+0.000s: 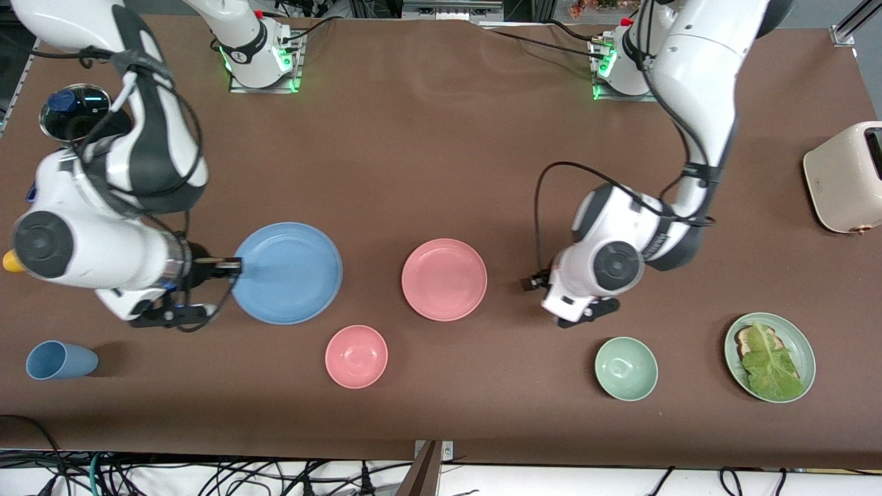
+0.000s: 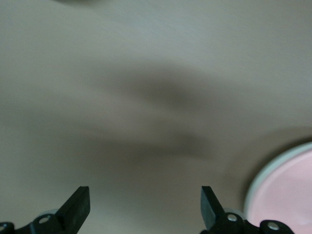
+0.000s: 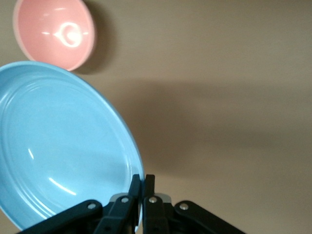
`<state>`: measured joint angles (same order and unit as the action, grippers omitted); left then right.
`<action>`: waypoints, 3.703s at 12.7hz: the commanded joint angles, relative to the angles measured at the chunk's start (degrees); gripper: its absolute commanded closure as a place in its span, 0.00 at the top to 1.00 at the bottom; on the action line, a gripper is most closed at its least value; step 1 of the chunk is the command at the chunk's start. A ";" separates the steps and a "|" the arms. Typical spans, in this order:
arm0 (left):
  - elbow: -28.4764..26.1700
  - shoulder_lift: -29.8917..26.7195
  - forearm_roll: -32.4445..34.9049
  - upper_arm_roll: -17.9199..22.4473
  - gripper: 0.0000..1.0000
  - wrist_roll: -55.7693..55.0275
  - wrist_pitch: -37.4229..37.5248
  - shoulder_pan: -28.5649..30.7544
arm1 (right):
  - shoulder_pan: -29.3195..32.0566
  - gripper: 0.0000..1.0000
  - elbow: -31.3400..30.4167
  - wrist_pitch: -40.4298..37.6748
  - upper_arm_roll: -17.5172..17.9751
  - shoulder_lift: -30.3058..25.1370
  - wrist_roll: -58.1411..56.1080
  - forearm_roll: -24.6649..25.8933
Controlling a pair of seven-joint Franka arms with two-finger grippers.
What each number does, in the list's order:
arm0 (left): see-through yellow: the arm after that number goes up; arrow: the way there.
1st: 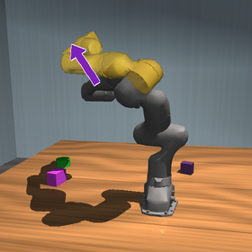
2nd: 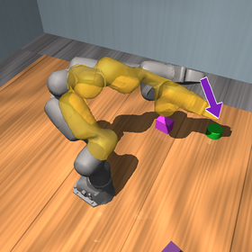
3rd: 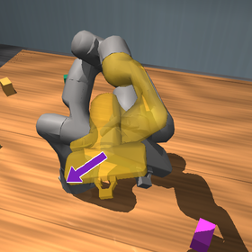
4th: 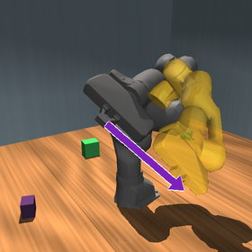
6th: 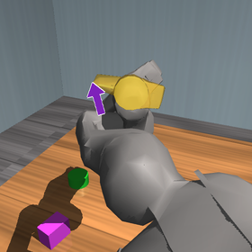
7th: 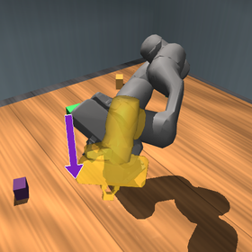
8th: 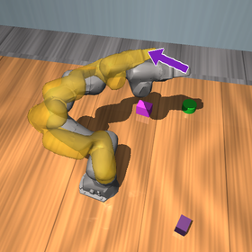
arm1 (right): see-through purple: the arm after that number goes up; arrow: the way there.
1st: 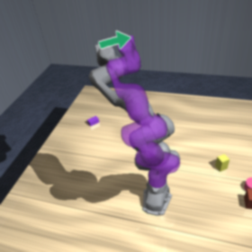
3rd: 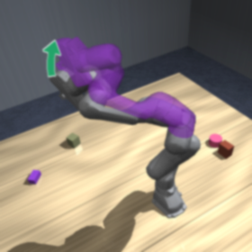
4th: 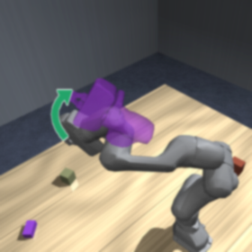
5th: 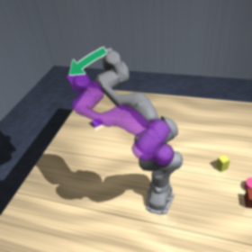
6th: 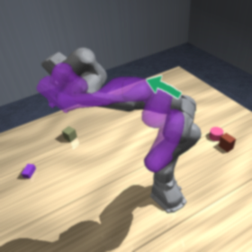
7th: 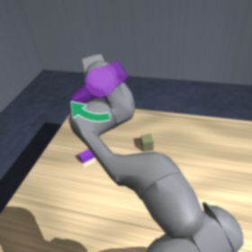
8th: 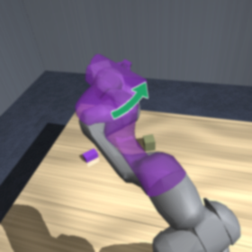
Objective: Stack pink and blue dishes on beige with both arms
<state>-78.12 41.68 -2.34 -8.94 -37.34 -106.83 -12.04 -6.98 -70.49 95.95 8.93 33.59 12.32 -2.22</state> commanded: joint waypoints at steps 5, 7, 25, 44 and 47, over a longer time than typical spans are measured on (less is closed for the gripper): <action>-0.71 -3.18 0.94 -0.56 1.00 15.27 6.54 12.90 | -12.60 0.00 0.44 11.68 1.09 6.38 19.29 -0.51; -0.63 -3.53 0.94 -0.56 1.00 18.43 7.16 15.45 | -15.24 0.00 0.01 16.09 1.09 8.42 23.61 0.02; -20.31 -43.17 0.59 12.80 1.00 37.17 12.52 9.93 | -19.83 0.07 -3.25 25.69 0.74 14.05 27.93 0.46; -15.48 -40.02 1.73 10.17 1.00 37.43 14.81 10.98 | -17.81 1.00 -9.03 -1.65 -22.64 -13.35 -0.98 -0.68; -15.48 -40.10 1.64 10.25 1.00 37.69 14.81 11.07 | -6.53 1.00 -18.42 0.37 -14.43 -21.26 -4.56 -0.50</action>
<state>-95.67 0.62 -2.22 1.46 -0.69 -92.78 -1.26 -21.39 -80.03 93.96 -11.94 19.11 11.23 -2.13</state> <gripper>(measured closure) 0.000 0.000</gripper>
